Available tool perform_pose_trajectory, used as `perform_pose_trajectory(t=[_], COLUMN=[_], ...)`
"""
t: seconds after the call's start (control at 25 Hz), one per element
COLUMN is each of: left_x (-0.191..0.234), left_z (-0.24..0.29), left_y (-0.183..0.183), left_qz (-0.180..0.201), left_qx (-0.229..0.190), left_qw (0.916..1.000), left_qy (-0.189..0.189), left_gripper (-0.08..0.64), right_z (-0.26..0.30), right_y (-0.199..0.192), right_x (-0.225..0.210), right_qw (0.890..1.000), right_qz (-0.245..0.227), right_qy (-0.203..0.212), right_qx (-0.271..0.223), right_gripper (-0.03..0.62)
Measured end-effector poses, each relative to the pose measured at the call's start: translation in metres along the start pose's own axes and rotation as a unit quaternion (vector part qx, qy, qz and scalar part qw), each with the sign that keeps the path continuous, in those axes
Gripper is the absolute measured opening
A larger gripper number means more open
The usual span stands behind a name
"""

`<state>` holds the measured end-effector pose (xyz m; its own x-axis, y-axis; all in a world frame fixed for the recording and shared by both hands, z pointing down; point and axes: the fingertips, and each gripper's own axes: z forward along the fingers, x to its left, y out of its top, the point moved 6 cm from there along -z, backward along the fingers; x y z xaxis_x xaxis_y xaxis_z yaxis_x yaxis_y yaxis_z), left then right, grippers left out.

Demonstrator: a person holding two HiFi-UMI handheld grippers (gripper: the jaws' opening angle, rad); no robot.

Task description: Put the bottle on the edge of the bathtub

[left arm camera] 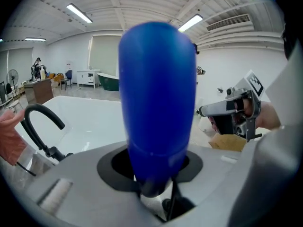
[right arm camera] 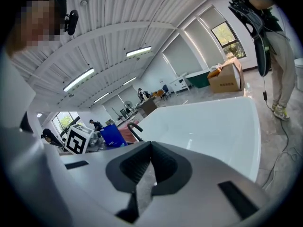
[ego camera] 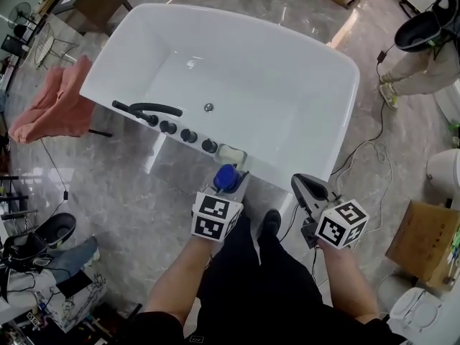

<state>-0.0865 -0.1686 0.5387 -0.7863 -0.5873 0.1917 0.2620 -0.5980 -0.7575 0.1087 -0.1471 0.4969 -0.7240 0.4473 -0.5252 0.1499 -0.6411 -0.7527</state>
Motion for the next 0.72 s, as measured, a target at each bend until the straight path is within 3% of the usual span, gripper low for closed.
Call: perform_pose_trajectory(t=[0.72], left_x=[0.018], left_z=[0.093], left_y=[-0.039], left_qz=[-0.005], left_qx=[0.019], left_qw=[0.9992], left_qy=[-0.036], left_gripper=[0.146], right_z=[0.014], right_y=[-0.043], right_x=[-0.036], right_qw=[0.998], right_qz=[0.028], right_qy=[-0.047], right_qx=[0.001], right_gripper=[0.011])
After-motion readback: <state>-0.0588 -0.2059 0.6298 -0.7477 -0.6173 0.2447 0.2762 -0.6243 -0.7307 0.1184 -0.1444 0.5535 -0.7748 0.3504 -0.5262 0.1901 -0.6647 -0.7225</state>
